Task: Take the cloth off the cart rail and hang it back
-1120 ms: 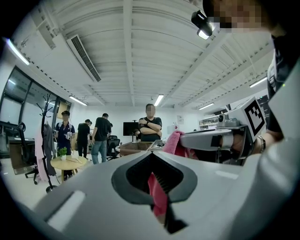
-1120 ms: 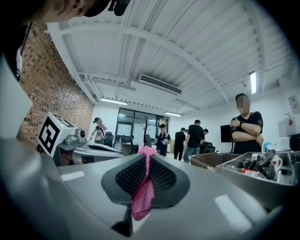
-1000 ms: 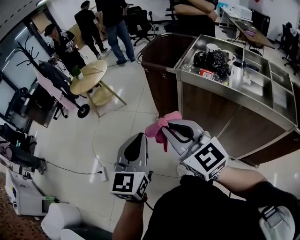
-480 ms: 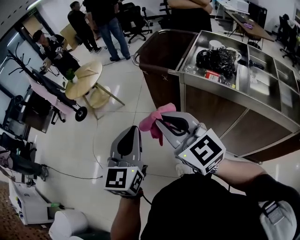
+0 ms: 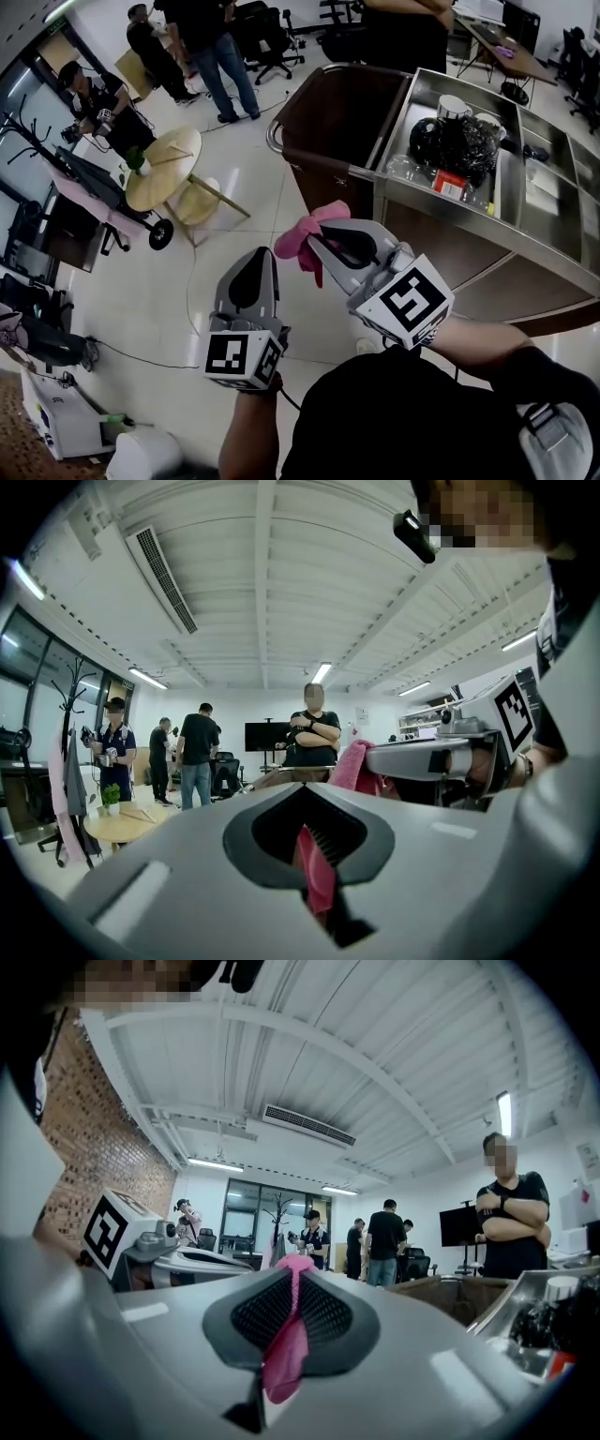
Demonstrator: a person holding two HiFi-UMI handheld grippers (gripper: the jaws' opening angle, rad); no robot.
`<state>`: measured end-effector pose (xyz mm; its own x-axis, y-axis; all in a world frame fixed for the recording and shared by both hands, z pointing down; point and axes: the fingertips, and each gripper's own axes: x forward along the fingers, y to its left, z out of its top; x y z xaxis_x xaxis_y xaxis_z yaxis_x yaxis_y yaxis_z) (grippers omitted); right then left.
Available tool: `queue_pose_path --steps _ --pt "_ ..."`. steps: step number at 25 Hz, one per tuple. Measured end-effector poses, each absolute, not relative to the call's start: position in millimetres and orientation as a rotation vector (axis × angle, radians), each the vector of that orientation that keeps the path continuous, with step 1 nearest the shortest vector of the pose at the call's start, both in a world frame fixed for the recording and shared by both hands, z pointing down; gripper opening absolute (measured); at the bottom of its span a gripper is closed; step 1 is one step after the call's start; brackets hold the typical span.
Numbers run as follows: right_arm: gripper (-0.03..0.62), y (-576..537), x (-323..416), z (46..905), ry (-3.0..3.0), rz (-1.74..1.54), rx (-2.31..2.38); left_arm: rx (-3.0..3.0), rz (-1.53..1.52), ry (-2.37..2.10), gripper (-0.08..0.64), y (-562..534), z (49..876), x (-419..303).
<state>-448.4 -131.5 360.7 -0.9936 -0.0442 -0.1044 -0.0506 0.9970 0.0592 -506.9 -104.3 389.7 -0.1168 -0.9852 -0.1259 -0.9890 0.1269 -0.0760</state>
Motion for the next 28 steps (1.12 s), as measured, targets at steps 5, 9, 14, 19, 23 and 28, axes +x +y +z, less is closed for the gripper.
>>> queue_pose_path --steps 5,9,14,19,23,28 --pt "0.018 -151.6 -473.7 362.6 3.073 0.017 -0.104 -1.998 0.060 2.234 0.003 -127.0 387.9 -532.4" --pt "0.018 -165.9 -497.2 359.8 3.035 0.142 -0.140 -2.029 0.072 2.205 0.003 -139.1 387.9 -555.7" --pt "0.018 -157.6 -527.1 355.0 3.083 0.003 -0.264 -2.103 0.092 2.138 0.003 -137.7 384.1 -589.2" --pt "0.018 -157.7 -565.8 338.6 3.056 0.045 -0.403 -2.198 0.093 2.031 0.003 -140.0 372.2 -627.1" --pt "0.018 -157.9 -602.2 311.7 2.978 0.212 -0.492 -2.281 0.107 1.961 0.003 -136.3 359.0 -666.4" --pt "0.018 -158.5 -625.5 280.1 2.918 0.288 -0.569 -2.341 0.125 1.890 0.003 -131.3 345.7 -689.9"
